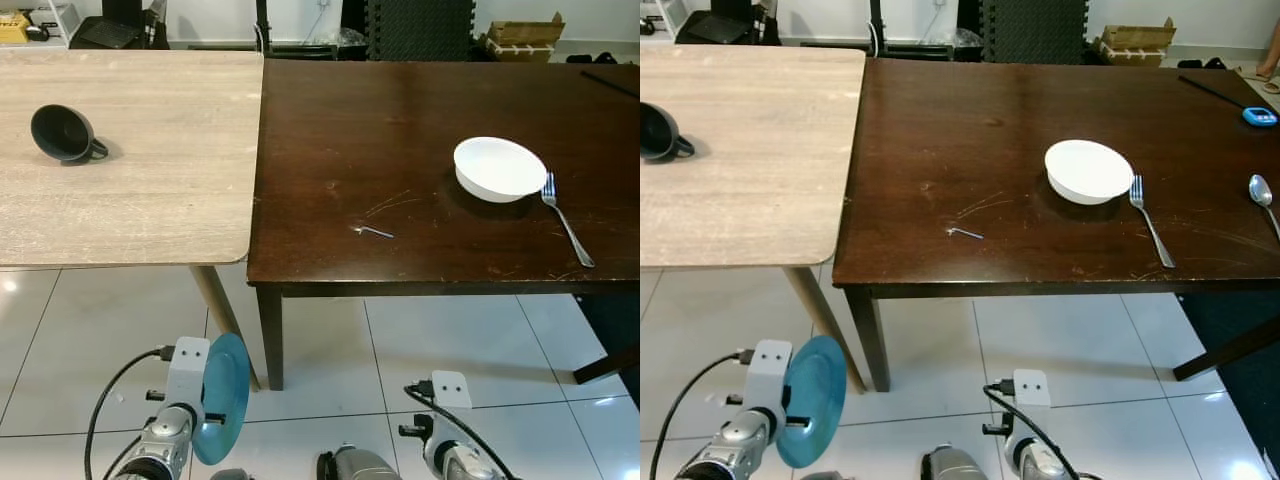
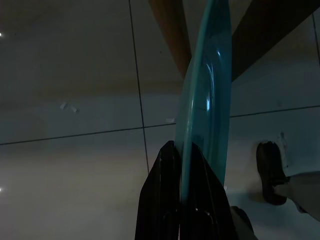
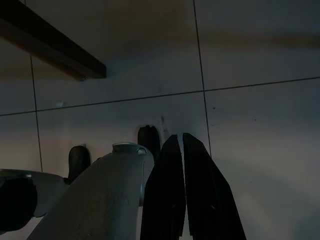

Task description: Setting the table

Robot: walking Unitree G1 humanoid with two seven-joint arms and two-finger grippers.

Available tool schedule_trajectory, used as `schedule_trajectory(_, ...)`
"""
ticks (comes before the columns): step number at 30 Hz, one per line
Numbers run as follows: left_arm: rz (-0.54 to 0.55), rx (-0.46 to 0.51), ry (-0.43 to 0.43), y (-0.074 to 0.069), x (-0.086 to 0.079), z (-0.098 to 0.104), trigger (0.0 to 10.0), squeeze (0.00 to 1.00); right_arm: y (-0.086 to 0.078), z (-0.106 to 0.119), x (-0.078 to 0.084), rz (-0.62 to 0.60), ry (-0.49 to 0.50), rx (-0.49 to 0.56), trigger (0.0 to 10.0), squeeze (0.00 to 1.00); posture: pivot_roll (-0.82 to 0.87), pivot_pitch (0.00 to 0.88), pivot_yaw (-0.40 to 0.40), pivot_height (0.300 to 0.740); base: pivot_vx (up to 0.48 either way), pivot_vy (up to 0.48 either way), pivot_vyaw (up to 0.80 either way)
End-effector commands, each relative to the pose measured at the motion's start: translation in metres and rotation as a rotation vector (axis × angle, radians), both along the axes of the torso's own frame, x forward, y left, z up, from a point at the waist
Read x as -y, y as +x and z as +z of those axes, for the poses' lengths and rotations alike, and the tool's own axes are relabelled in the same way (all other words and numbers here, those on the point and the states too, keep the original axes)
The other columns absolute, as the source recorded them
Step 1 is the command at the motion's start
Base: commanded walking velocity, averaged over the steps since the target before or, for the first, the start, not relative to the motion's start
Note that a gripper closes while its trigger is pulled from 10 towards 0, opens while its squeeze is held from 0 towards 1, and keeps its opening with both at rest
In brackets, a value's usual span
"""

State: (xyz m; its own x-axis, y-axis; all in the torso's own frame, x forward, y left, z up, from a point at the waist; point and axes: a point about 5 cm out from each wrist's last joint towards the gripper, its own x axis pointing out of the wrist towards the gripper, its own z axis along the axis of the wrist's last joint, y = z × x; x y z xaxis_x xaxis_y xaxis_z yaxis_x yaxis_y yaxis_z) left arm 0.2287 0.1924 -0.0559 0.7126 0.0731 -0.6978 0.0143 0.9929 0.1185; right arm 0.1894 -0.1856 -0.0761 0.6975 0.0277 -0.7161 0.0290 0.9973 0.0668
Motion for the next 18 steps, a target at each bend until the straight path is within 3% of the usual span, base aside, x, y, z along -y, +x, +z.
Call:
schedule_trajectory(1,-0.002,-0.012,0.003,-0.0021,0.0019,-0.0020,10.0,0.00,-0.0046,-0.0029,-0.0004,-0.005,0.001,-0.024,10.0,0.00,0.04,0.027,0.024,0.740,0.000,0.000,0.00)
schedule_trajectory(18,-0.004,-0.005,0.003,0.0016,0.0028,0.0001,10.0,0.00,-0.0027,-0.0022,-0.0017,-0.007,0.003,-0.019,10.0,0.00,0.04,0.012,0.025,0.740,0.000,0.000,0.00)
